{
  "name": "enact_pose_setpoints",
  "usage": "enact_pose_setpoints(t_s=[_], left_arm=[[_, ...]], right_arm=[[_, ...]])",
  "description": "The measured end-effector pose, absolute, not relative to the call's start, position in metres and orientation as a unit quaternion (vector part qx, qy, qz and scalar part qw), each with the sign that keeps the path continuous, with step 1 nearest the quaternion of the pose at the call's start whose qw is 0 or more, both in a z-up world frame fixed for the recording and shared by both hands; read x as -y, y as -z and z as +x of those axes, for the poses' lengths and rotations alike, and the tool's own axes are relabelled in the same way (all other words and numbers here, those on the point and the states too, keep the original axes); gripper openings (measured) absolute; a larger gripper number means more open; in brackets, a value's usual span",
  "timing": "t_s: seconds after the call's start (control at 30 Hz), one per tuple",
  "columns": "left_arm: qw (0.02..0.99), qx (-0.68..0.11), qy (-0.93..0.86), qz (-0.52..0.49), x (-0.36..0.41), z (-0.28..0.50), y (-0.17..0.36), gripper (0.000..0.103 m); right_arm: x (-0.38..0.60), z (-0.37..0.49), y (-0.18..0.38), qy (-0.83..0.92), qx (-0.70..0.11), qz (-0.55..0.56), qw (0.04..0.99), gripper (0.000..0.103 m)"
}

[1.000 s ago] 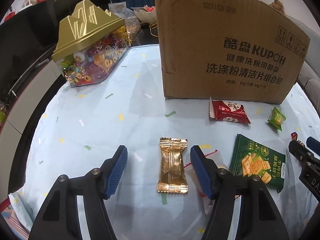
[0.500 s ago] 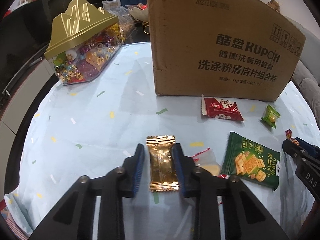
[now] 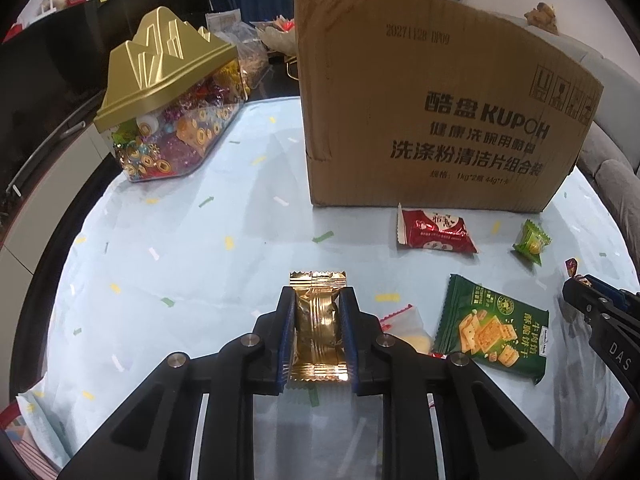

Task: Organize snacks
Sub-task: 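Carry the gold candy in the left tool while the right tool carries the red candy into the box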

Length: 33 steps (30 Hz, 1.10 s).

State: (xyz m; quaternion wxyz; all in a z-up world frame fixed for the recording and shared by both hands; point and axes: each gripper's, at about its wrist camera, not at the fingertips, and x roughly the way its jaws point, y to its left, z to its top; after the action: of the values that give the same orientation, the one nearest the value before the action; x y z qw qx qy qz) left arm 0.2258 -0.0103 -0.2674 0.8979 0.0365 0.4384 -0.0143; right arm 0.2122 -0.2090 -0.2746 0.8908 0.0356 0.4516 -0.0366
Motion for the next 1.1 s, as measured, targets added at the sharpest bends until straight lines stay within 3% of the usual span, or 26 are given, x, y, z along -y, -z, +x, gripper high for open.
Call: enact_pose_setpoints(t_s=[1.1], left_arm=[[0.921, -0.388, 0.003, 0.04, 0.015, 0.194, 0.186, 0.022]], right_arm=[[0.207, 0.189, 0.196, 0.031, -0.376, 0.031, 0.925, 0.024]])
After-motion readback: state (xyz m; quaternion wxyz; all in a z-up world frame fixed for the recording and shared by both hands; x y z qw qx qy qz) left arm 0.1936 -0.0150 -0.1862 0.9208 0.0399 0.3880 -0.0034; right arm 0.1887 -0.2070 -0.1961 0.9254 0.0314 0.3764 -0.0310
